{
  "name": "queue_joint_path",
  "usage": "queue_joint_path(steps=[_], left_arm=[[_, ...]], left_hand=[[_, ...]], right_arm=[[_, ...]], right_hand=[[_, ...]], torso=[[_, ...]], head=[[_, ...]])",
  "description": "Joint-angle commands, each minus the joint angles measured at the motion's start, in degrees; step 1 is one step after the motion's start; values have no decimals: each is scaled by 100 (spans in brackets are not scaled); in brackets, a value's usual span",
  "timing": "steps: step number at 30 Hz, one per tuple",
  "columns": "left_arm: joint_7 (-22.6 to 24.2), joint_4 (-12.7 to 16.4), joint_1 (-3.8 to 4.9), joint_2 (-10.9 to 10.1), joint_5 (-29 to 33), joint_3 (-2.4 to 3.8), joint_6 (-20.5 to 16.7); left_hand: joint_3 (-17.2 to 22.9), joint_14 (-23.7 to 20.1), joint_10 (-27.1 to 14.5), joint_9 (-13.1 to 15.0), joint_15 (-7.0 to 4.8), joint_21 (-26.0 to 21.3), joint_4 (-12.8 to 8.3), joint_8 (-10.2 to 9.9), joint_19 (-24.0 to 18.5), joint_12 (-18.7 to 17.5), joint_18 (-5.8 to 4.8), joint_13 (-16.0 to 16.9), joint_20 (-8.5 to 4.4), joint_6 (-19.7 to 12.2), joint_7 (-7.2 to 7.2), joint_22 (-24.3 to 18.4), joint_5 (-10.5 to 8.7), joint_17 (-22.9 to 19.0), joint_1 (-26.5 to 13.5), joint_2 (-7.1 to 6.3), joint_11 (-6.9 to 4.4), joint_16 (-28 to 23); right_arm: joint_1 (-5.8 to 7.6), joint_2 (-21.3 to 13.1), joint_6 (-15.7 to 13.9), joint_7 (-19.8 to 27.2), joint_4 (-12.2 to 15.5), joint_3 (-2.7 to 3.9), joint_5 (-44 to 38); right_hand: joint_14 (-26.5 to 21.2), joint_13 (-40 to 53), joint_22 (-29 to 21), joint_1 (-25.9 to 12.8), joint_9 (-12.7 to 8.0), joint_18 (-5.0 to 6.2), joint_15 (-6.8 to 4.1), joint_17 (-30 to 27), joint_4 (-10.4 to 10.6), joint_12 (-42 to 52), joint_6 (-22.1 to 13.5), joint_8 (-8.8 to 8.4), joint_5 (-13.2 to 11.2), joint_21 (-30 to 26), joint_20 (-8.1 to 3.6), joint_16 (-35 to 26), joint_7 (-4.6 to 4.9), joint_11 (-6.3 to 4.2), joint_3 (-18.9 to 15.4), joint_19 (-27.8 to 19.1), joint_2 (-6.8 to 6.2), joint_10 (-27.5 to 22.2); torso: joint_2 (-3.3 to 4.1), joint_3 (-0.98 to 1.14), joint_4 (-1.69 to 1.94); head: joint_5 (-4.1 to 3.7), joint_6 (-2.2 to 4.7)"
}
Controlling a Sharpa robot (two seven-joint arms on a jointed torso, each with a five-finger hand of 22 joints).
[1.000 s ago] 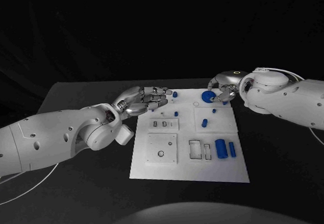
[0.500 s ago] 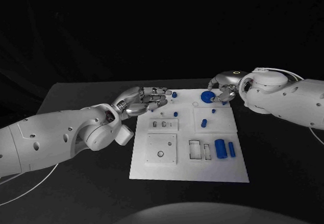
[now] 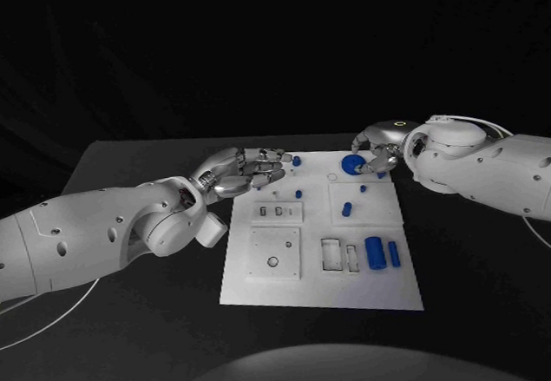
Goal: Assemble the parts on the task board
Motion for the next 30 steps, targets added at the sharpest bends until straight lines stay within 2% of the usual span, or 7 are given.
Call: queue_joint_path(steps=[1, 15, 22, 27, 30], left_arm=[[37, 12, 2, 12, 27, 3, 91], [33, 16, 2, 12, 27, 4, 97], [38, 16, 2, 12, 27, 4, 97], [31, 15, 2, 10, 29, 4, 100], [29, 15, 2, 8, 31, 4, 102]], left_hand=[[5, 40, 25, -8, 0, 13, -7, 22, 27, 9, 45, 4, 5, -19, 6, 5, 20, 3, 66, 14, -4, 30], [5, 40, 25, -8, 0, 13, -7, 22, 27, 9, 45, 4, 5, -19, 6, 5, 20, 3, 66, 14, -4, 30], [5, 40, 25, -8, 0, 13, -7, 22, 27, 9, 45, 4, 5, -19, 6, 5, 20, 3, 66, 14, -4, 30], [5, 40, 25, -8, 0, 13, -7, 22, 27, 9, 45, 4, 5, -19, 6, 5, 20, 3, 66, 14, -4, 30], [5, 40, 25, -8, 0, 13, -7, 22, 27, 9, 45, 4, 5, -19, 6, 5, 20, 3, 66, 14, -4, 30]], right_arm=[[-12, 17, 6, 23, -17, -1, -71], [-76, 77, 14, 29, -112, -1, -69], [-113, 105, -21, 64, -153, -1, -69], [-144, 125, -96, 100, -178, -1, -69], [-156, 134, -139, 103, -185, -1, -70]], right_hand=[[608, 1506, 1291, -24, 7, -52, 44, 1510, 25, 22, -13, -1, -19, -33, 25, 20, -1, 16, 4, 110, 9, 596], [608, 1506, 1297, 21, 10, -56, 37, 1510, -6, 22, 208, 60, 61, -20, 19, 20, -1, 12, 43, 122, 37, 596], [608, 1506, 1296, 66, 15, -55, 36, 1510, -41, 22, 398, 110, 218, -21, 16, 20, -6, 8, 97, 121, 54, 596], [608, 1506, 1297, 79, 71, -55, 18, 1510, -61, 22, 687, 224, 293, -19, 4, 20, -48, -21, 142, 122, 65, 596], [608, 1506, 1296, 66, 142, -54, -6, 1510, -63, 22, 902, 327, 167, -23, -15, 20, -95, -55, 139, 119, 74, 596]], torso=[[0, 1, 2], [-3, 1, -4], [-2, 2, -4], [-1, 0, -4], [-1, 2, -5]], head=[[13, -7], [15, -19], [20, -26], [26, -36], [28, -39]])
